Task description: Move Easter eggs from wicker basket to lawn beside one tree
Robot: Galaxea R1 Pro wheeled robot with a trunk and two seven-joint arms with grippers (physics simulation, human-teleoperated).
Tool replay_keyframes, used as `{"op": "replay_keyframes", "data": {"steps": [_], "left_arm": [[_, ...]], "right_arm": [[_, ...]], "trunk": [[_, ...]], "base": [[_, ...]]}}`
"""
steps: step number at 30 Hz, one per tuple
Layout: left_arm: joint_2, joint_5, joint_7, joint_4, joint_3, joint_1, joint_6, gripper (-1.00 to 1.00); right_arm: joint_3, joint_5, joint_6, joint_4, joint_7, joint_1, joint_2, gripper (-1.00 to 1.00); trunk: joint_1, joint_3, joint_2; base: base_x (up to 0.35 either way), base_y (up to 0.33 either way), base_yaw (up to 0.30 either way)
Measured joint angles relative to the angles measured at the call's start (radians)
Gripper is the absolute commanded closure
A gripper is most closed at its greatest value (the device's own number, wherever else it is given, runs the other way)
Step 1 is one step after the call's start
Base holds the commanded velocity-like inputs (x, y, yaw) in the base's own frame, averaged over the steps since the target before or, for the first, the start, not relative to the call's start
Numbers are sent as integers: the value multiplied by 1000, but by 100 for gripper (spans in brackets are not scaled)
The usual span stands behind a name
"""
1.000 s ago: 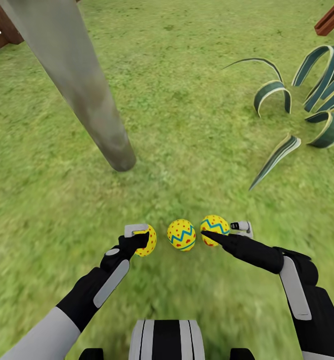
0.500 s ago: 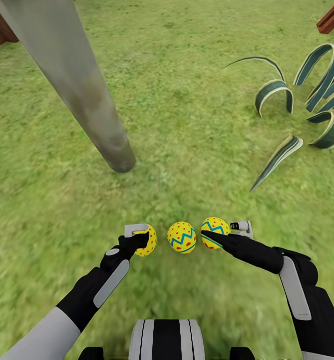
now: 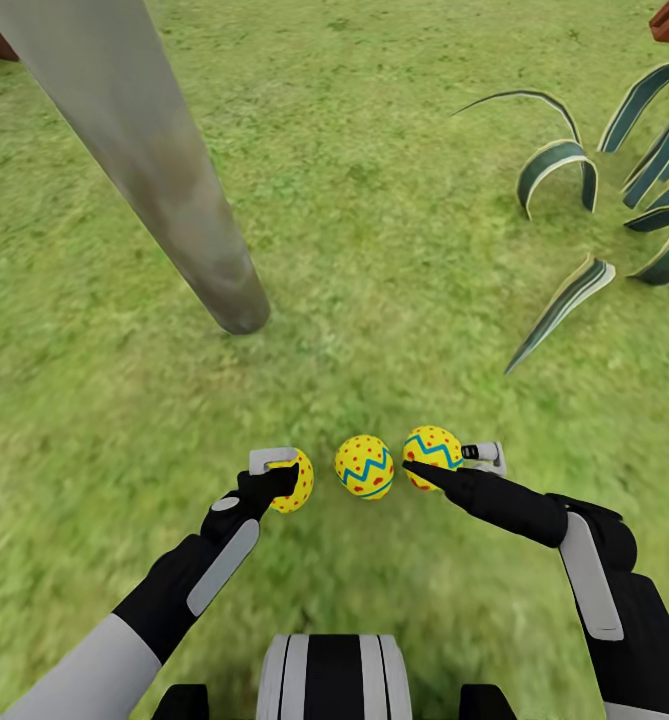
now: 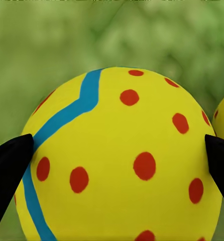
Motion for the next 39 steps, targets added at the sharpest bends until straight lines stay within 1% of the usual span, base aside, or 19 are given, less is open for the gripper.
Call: {"op": "replay_keyframes", "data": {"steps": [6,8,14,21,23,26,35,36,39], "left_arm": [[0,0,0,0,0,0,-1,100],[0,0,0,0,0,0,-1,100],[0,1,0,0,1,0,-1,100],[-1,0,0,1,3,0,-2,100],[-2,-1,-1,0,5,-1,-10,100],[-2,6,-1,5,4,-1,-28,100],[-1,2,-1,3,2,0,-38,100],[-2,1,-1,3,2,0,-38,-100],[-2,1,-1,3,2,0,-38,-100]], "right_arm": [[1,0,0,0,0,0,0,-100],[1,0,0,0,0,0,0,-100],[2,0,0,0,0,0,1,-100],[11,0,0,0,-3,0,1,-100],[12,1,0,1,-3,0,2,-100],[12,1,0,1,-4,0,2,-100],[15,1,0,1,-4,0,0,-100],[15,1,0,1,-4,0,1,-100],[15,1,0,1,-4,0,1,-100]], "trunk": [[0,0,0],[1,-8,0],[1,-8,0],[1,-8,0],[2,-15,-1],[2,-15,-1],[2,-15,-1],[2,-15,-1],[2,-15,-1]], "base": [[0,0,0],[0,0,0],[0,0,0],[0,0,0],[0,0,0],[0,0,0],[0,0,0],[0,0,0],[0,0,0]]}}
